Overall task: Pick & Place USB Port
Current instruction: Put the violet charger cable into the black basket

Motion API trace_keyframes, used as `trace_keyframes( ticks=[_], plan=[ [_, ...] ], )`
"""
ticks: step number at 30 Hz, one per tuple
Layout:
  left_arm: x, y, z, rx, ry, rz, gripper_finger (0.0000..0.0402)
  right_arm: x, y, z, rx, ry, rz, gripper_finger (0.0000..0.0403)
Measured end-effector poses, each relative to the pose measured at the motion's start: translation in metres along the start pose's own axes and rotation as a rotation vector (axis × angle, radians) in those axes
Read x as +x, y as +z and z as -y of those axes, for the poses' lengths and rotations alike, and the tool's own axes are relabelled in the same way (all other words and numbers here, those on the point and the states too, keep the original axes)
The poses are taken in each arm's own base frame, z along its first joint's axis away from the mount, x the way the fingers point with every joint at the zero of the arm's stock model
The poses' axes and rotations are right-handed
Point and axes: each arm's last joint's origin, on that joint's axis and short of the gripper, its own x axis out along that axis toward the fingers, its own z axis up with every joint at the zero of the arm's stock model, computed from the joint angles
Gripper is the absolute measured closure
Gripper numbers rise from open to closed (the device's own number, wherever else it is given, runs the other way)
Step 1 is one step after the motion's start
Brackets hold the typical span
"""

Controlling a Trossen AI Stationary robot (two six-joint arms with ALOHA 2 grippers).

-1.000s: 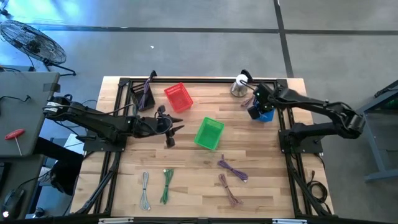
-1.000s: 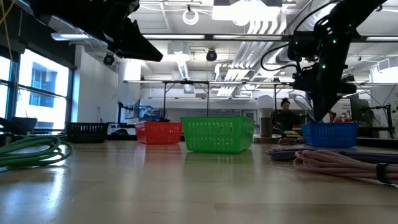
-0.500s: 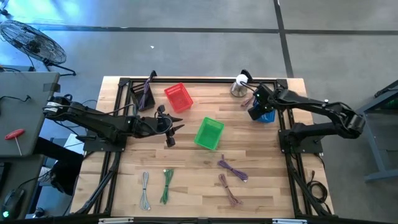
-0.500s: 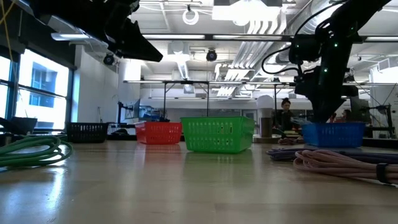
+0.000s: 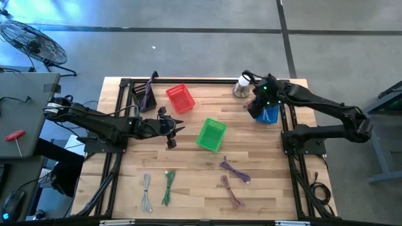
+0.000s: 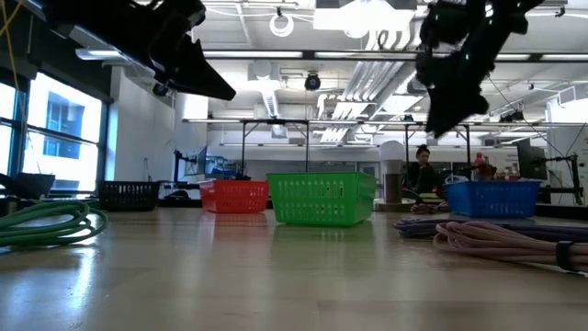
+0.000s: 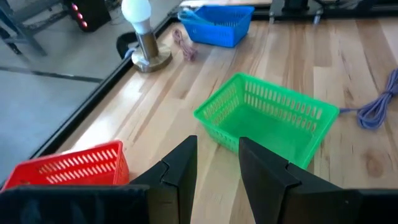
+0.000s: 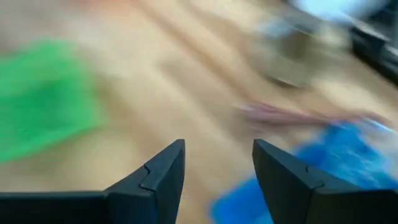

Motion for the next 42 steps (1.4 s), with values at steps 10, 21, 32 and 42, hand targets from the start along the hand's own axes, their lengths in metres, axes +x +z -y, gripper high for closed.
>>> trace_keyframes(
  ticks=[10,21,32,42],
  plan=[
    [-0.001,-0.001,0.006,0.024,-0.201,-0.020,0.0286,-0.018,-0.023,-0.080,-0.413,0.355,0.006,0.0240],
    [-0.001,-0.005,0.008,-0.012,-0.286,-0.068,0.0286,0.006,-0.066,-0.163,-0.593,0.402,-0.045,0.0247],
    [-0.001,-0.007,0.008,-0.050,-0.284,-0.088,0.0286,0.063,-0.103,-0.190,-0.486,0.345,-0.326,0.0245],
    [-0.001,-0.007,0.009,-0.077,-0.305,-0.096,0.0286,0.102,-0.124,-0.199,-0.381,0.366,-0.529,0.0247]
  ],
)
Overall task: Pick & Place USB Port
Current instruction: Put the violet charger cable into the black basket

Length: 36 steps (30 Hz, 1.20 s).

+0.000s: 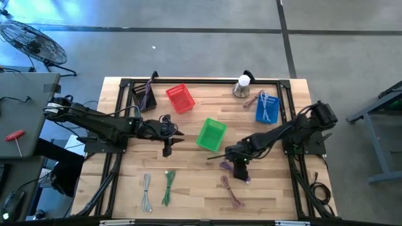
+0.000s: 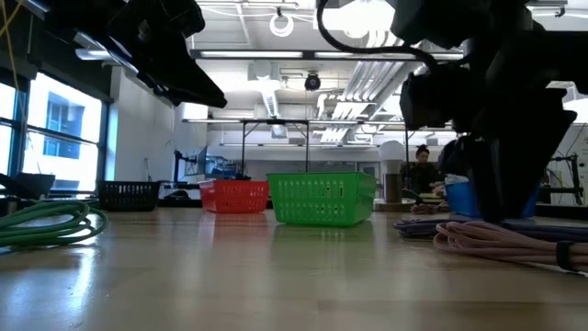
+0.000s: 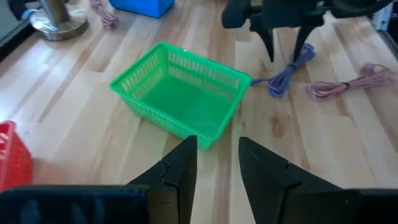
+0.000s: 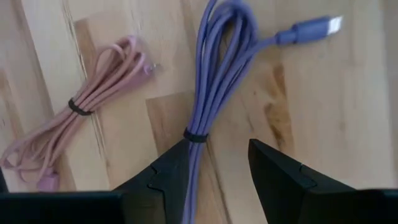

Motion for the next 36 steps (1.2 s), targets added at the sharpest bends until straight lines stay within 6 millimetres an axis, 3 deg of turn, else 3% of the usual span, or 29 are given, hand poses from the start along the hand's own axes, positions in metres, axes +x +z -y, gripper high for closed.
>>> trace_keyframes(
  ticks=[10,28,32,36],
  plan=[
    [0.000,-0.004,0.000,-0.019,0.000,-0.039,0.0286,0.007,-0.001,-0.015,-0.050,0.072,0.031,0.0249],
    [0.001,-0.006,-0.001,-0.042,0.005,-0.055,0.0286,0.019,0.004,-0.006,-0.107,0.017,0.035,0.0250],
    [0.001,-0.006,0.000,-0.060,-0.009,-0.058,0.0286,0.019,0.005,-0.005,-0.107,0.007,0.035,0.0275],
    [0.001,-0.006,0.000,-0.065,-0.014,-0.061,0.0286,0.018,0.005,0.000,-0.093,-0.022,0.025,0.0339]
  ],
)
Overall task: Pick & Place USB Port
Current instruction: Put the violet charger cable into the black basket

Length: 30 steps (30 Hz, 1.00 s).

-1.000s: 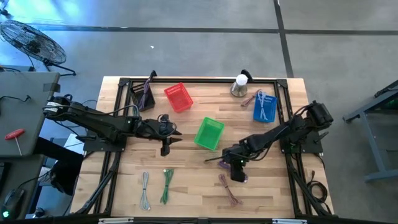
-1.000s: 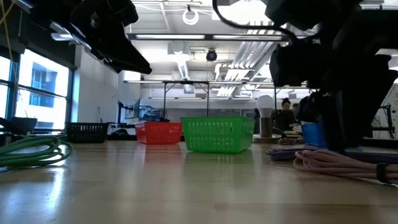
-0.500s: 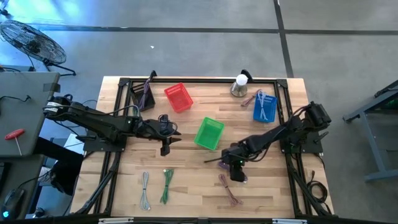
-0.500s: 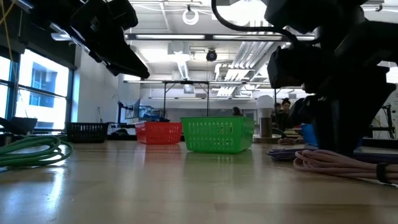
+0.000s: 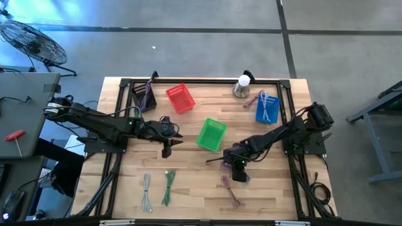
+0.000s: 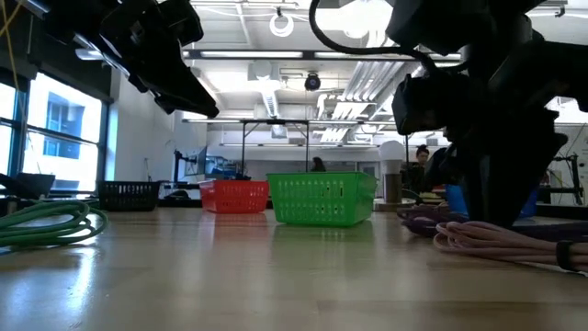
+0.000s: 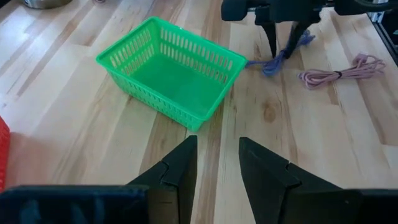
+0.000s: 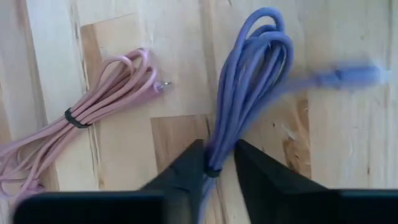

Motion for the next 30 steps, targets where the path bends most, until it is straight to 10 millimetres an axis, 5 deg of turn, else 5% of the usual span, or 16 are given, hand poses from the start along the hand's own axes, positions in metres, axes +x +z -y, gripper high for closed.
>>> trace_keyframes(
  ticks=[3,16,30],
  plan=[
    [0.000,0.000,0.000,-0.003,-0.001,-0.001,0.0286,0.000,-0.001,0.005,0.022,-0.016,-0.023,0.0387],
    [-0.002,0.001,0.012,0.001,-0.050,0.028,0.0286,-0.008,0.006,0.002,-0.002,-0.083,0.004,0.0398],
    [-0.007,0.026,0.019,0.068,-0.123,0.293,0.0286,-0.101,0.052,-0.034,-0.230,-0.276,0.247,0.0401]
  ],
)
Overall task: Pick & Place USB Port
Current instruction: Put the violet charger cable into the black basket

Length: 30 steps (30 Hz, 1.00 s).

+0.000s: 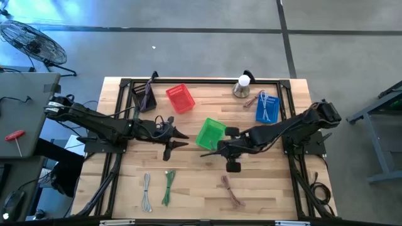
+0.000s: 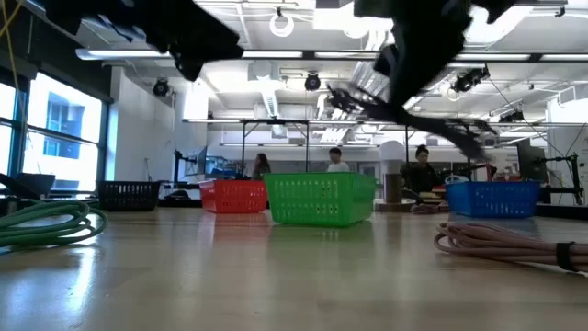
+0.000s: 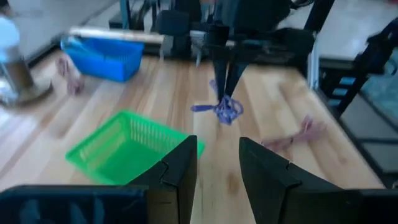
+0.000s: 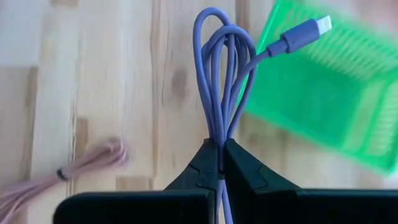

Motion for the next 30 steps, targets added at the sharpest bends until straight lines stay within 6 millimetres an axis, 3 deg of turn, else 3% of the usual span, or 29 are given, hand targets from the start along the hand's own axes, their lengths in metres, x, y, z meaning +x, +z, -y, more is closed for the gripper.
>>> trace_keyframes(
  ticks=[6,16,30],
  plan=[
    [0.000,0.008,0.001,0.014,-0.015,0.078,0.0255,-0.025,0.024,0.000,-0.119,-0.064,0.148,0.0402],
    [0.012,0.008,0.004,0.070,-0.052,0.155,0.0175,-0.036,0.057,0.008,-0.299,-0.134,0.419,0.0403],
    [0.026,0.006,0.004,0.158,0.006,0.234,0.0167,-0.035,0.068,0.033,-0.316,-0.129,0.511,0.0403]
  ],
)
